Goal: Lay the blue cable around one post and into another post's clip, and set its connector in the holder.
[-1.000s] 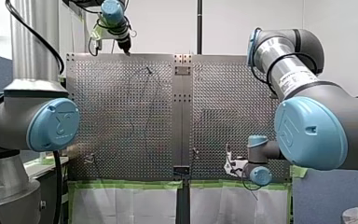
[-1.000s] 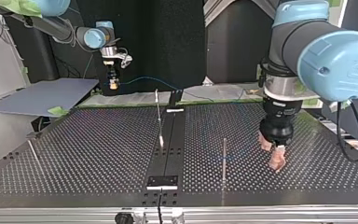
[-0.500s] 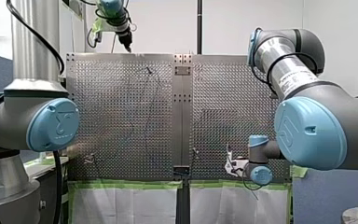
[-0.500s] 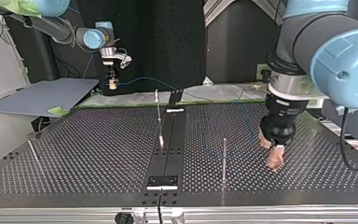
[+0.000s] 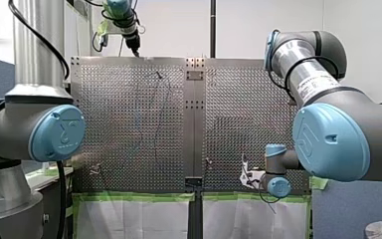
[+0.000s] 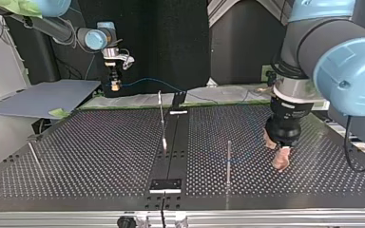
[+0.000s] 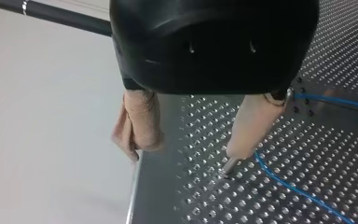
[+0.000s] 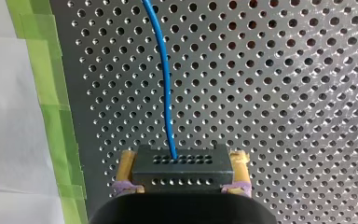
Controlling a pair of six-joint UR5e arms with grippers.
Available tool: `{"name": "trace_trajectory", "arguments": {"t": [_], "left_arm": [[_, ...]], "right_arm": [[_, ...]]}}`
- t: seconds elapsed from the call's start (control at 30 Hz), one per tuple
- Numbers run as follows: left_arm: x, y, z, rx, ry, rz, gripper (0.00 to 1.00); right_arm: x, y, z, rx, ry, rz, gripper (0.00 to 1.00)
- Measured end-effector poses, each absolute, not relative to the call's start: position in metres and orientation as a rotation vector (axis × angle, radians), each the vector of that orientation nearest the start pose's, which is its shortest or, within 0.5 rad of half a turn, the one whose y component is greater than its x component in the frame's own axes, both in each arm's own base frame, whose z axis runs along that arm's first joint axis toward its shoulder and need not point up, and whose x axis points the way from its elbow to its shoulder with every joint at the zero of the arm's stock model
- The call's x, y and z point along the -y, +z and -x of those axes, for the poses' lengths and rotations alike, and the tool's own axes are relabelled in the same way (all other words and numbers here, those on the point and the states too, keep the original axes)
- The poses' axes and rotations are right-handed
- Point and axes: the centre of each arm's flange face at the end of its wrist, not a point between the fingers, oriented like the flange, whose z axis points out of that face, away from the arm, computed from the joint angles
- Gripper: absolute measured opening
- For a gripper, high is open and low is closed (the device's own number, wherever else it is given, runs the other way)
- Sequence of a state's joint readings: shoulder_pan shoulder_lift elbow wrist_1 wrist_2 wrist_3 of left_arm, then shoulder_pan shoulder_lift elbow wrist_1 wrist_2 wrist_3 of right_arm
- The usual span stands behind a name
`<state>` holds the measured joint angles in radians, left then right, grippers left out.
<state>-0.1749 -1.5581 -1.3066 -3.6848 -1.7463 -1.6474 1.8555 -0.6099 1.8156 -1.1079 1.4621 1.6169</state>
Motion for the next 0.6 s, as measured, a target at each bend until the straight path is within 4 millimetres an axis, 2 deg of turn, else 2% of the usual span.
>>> {"name": "trace_trajectory", "arguments": {"t": [0.6], "left_arm": [[0.1915, 0.5671, -0.4183, -1.842, -0.009, 0.048, 1.00]], "right_arm": [[0.5146, -0.0692, -0.2990, 1.108, 1.471, -1.556, 0.00]]}}
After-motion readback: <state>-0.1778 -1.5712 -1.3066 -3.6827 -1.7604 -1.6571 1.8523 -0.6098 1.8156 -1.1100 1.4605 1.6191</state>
